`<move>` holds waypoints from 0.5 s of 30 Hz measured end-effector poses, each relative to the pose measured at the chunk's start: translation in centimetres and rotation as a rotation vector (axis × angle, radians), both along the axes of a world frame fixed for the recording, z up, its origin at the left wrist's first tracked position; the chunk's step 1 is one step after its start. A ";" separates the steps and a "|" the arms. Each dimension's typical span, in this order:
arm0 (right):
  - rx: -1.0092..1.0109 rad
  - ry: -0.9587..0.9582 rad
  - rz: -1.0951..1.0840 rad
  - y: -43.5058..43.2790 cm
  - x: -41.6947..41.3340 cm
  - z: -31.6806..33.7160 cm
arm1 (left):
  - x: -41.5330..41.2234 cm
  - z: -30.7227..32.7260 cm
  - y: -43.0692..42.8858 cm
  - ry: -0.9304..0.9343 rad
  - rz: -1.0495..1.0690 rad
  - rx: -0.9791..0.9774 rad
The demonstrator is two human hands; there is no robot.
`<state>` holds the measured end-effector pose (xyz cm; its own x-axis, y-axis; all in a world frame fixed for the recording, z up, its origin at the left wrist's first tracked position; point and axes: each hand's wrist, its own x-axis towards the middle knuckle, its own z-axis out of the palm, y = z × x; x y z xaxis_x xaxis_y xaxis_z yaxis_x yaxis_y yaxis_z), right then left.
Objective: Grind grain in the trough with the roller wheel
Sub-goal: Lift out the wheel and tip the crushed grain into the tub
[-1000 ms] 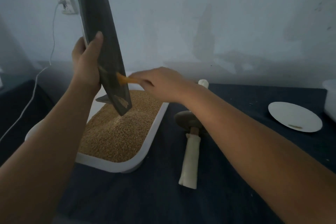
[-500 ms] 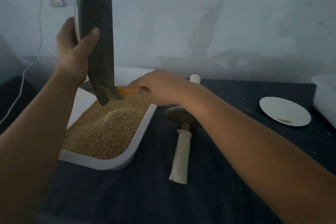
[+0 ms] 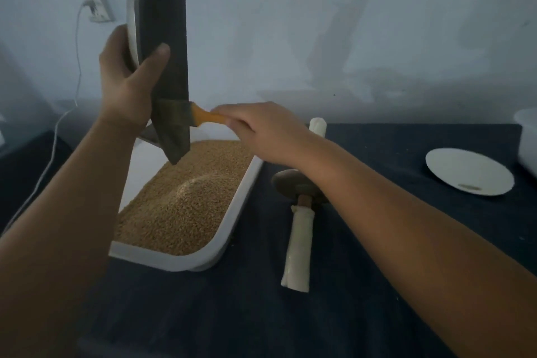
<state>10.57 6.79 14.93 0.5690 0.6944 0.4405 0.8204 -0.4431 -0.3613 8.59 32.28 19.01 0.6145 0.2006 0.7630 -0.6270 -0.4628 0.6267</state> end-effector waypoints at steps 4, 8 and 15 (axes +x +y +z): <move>-0.303 -0.046 -0.011 -0.2 -0.4 -1.2 | -0.1 0.2 -0.3 -0.030 -0.025 0.044; -0.085 -0.008 -0.051 -0.5 -0.4 -0.6 | -0.7 0.3 -0.3 -0.038 -0.007 0.081; -0.200 -0.066 -0.079 -1.6 -1.1 -1.6 | -0.2 0.1 0.6 -0.077 0.050 0.075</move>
<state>9.43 5.20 13.28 0.5994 0.7262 0.3365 0.7994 -0.5643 -0.2062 8.41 32.92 19.15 0.5446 0.1697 0.8213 -0.6469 -0.5382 0.5402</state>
